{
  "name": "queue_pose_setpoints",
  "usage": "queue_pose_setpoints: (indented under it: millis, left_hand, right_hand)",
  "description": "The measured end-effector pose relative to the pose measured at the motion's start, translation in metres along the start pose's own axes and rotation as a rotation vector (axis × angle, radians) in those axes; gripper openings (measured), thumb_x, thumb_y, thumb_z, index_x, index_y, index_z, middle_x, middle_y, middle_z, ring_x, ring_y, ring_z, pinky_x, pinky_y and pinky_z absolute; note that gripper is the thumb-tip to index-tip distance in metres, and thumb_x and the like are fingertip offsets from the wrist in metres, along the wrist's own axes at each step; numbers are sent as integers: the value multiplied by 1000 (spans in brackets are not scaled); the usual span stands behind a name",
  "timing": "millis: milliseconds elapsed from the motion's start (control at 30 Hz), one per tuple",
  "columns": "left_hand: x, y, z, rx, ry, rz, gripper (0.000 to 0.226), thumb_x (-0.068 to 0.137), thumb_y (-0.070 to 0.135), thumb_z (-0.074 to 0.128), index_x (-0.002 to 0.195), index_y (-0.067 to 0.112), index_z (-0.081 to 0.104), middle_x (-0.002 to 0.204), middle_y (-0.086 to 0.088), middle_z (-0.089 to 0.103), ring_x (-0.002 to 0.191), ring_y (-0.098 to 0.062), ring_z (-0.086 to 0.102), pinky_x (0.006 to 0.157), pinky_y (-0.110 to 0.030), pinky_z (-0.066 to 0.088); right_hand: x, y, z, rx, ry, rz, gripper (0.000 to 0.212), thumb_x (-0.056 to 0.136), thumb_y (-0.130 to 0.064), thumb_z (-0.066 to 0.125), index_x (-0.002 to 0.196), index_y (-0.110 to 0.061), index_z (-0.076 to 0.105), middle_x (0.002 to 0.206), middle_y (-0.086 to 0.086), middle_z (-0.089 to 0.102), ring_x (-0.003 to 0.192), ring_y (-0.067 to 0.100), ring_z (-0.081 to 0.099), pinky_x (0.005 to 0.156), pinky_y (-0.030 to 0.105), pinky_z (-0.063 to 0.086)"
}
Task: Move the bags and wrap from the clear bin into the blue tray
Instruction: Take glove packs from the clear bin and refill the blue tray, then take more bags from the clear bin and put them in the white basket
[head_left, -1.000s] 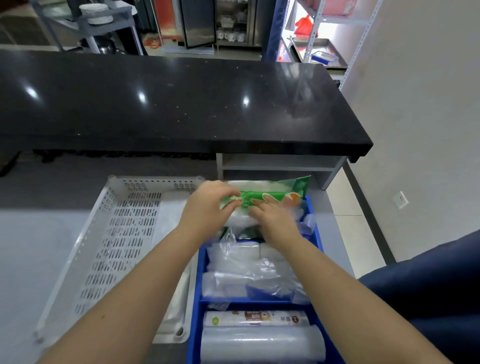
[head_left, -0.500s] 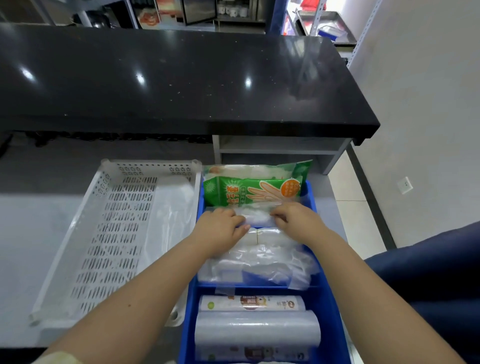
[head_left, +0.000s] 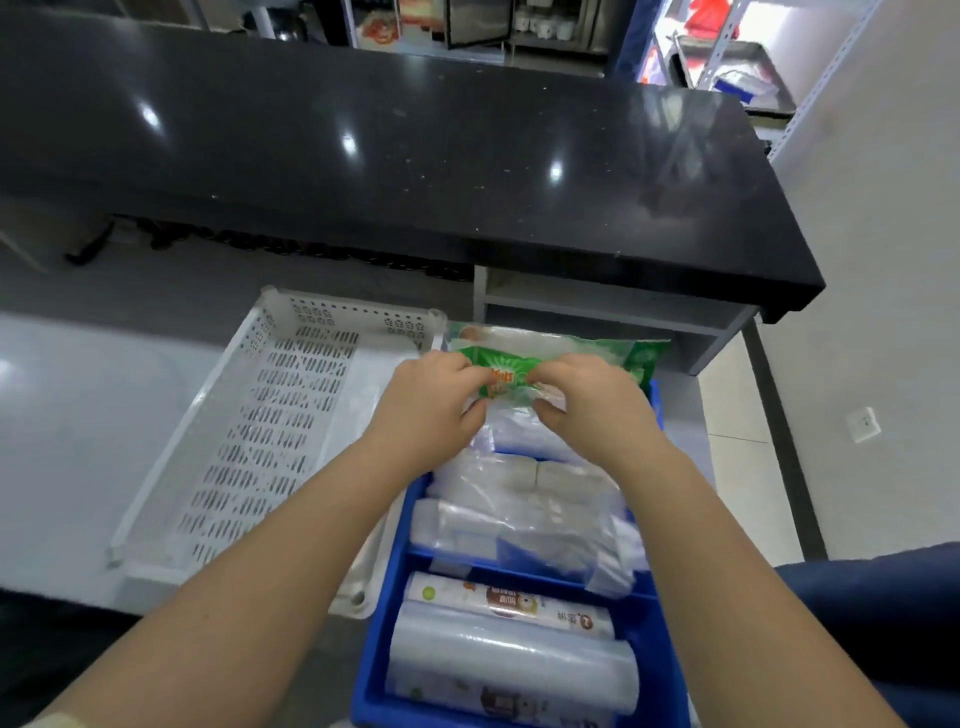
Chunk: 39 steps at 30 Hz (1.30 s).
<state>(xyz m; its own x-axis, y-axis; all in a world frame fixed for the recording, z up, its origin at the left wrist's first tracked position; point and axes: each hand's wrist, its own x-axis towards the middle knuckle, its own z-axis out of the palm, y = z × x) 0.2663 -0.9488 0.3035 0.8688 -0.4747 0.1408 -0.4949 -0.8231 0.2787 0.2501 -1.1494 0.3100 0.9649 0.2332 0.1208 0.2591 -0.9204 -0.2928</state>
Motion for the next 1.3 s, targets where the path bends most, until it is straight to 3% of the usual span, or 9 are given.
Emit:
queue_pose_setpoints:
  millis: [200, 400, 700, 933, 1067, 1300]
  left_hand:
    - [-49, -46, -34, 34, 169, -286, 31, 84, 29, 62, 114, 24, 66, 111, 2, 66, 105, -24, 56, 89, -41, 41]
    - [-153, -118, -75, 89, 278, -512, 35, 82, 31, 64, 117, 27, 64, 115, 3, 65, 111, -23, 53, 92, -41, 37]
    - [-391, -267, -149, 183, 337, -844, 37, 82, 37, 59, 118, 33, 61, 118, 4, 63, 110, -25, 51, 93, -44, 36]
    - [-573, -363, -192, 199, 368, -1102, 37, 79, 33, 64, 116, 29, 65, 112, 0, 66, 107, -29, 52, 87, -41, 40]
    - [-645, -412, -197, 152, 390, -1235, 38, 81, 36, 64, 118, 29, 64, 117, 0, 65, 109, -28, 53, 89, -41, 41]
    - [-708, -506, -169, 81, 362, -1438, 39, 80, 38, 64, 118, 30, 62, 115, 0, 66, 106, -27, 55, 86, -41, 43]
  right_hand:
    - [36, -78, 12, 19, -37, -252, 35, 83, -16, 64, 118, -19, 64, 116, 5, 64, 112, 29, 51, 90, 41, 44]
    - [44, -202, 39, 0, -62, -484, 35, 85, -24, 64, 120, -23, 61, 116, 0, 63, 107, 26, 50, 87, 41, 44]
    - [34, -477, 123, 57, -94, -741, 37, 85, -26, 63, 122, -26, 59, 122, -2, 60, 112, 24, 49, 90, 35, 40]
    - [16, -672, 200, 42, -203, -927, 31, 83, -27, 60, 113, -21, 61, 113, 1, 60, 103, 29, 51, 82, 41, 46]
    - [18, -746, 242, 79, -285, -1009, 43, 80, -25, 68, 121, -19, 60, 118, 4, 60, 107, 30, 52, 84, 42, 48]
    - [61, -830, 340, 79, -424, -1044, 41, 84, -23, 65, 125, -22, 57, 122, 0, 58, 111, 24, 50, 88, 41, 47]
